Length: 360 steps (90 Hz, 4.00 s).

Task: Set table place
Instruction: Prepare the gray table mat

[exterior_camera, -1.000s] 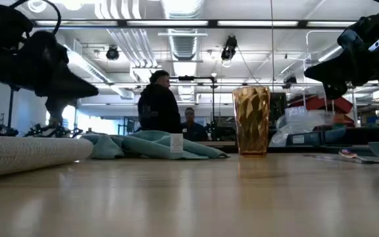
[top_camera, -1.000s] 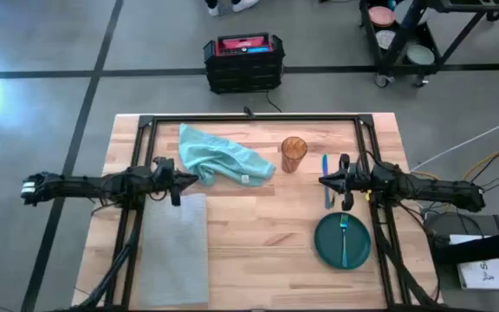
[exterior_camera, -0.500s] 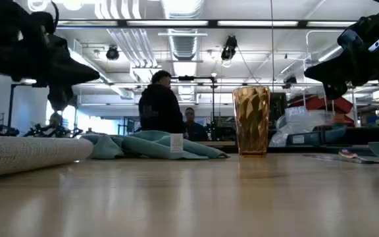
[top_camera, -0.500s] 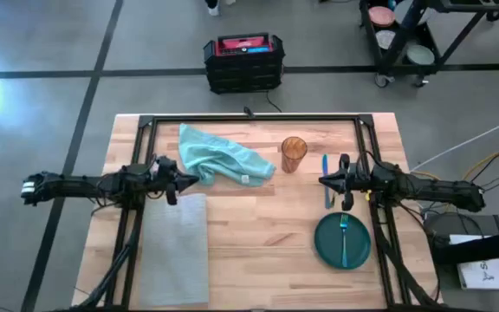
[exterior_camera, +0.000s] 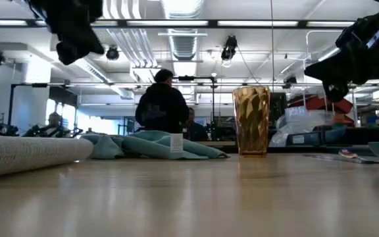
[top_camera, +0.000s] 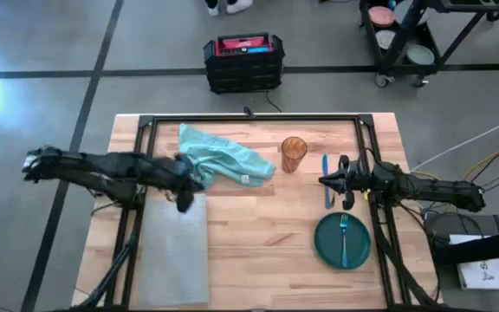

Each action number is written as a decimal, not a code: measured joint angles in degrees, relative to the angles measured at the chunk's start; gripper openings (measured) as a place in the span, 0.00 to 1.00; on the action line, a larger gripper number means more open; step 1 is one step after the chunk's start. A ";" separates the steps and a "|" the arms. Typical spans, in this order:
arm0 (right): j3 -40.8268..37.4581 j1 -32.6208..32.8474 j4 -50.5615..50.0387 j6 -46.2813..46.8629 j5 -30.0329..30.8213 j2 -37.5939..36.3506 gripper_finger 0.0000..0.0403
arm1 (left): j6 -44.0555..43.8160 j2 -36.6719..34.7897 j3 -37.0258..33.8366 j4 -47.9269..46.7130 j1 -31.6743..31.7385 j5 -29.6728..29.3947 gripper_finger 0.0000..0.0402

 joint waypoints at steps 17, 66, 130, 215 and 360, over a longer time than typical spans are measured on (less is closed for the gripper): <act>-0.01 -0.02 -0.31 6.51 0.54 0.00 0.03 | -16.98 14.36 8.95 -16.81 -15.89 0.20 0.00; 0.00 1.82 0.91 -1.04 -4.63 2.79 0.03 | -32.65 42.69 7.33 11.74 -37.08 5.24 0.00; 13.13 13.30 12.26 -14.38 -2.55 33.97 0.03 | -4.84 46.02 12.90 27.22 -13.17 -11.08 0.00; 50.45 19.10 -2.02 -22.37 9.62 96.37 0.03 | -50.58 44.69 11.74 -0.94 -38.48 -7.49 0.00; 57.77 23.48 -1.80 -20.92 8.93 102.84 0.03 | -13.25 42.81 8.64 17.19 -27.09 -31.43 0.00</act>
